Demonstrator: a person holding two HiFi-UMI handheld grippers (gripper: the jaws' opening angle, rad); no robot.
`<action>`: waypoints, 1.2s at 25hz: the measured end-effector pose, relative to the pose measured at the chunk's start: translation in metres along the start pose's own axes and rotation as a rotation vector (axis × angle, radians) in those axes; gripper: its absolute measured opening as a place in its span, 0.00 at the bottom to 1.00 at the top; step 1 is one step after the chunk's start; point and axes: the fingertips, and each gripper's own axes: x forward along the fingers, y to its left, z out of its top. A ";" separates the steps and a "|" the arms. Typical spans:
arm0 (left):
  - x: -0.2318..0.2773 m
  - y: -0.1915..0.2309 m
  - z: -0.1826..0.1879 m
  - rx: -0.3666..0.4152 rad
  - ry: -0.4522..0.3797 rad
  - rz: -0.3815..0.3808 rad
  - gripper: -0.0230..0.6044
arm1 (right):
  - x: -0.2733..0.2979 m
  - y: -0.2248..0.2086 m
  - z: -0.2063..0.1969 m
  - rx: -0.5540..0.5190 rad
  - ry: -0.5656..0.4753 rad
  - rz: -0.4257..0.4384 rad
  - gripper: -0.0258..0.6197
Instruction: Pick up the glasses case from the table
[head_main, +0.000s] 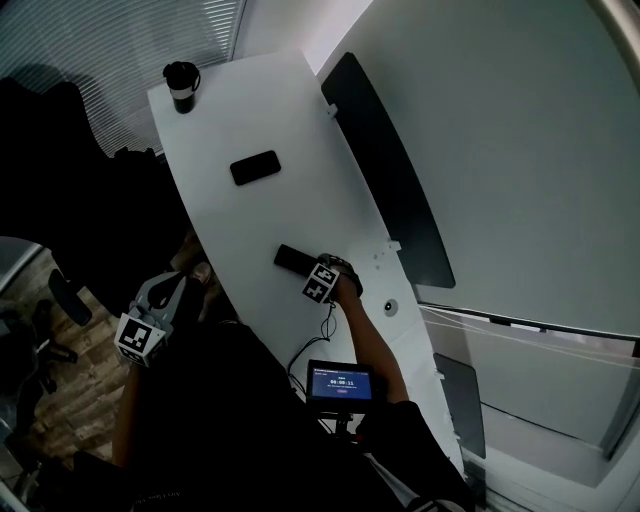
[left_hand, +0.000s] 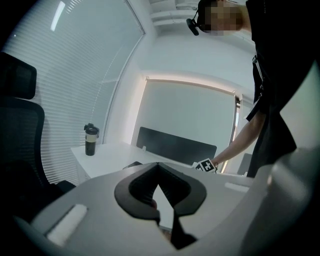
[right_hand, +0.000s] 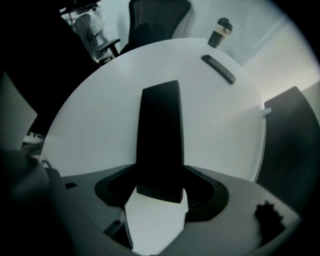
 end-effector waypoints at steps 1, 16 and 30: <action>0.001 0.001 0.001 0.001 -0.005 -0.001 0.04 | 0.000 -0.001 -0.003 0.050 0.002 0.010 0.52; 0.038 -0.009 0.007 0.033 0.044 -0.219 0.04 | -0.019 0.046 0.008 0.749 -0.173 0.178 0.51; 0.107 -0.080 -0.005 0.073 0.188 -0.617 0.04 | -0.069 0.097 0.022 1.422 -0.556 0.317 0.49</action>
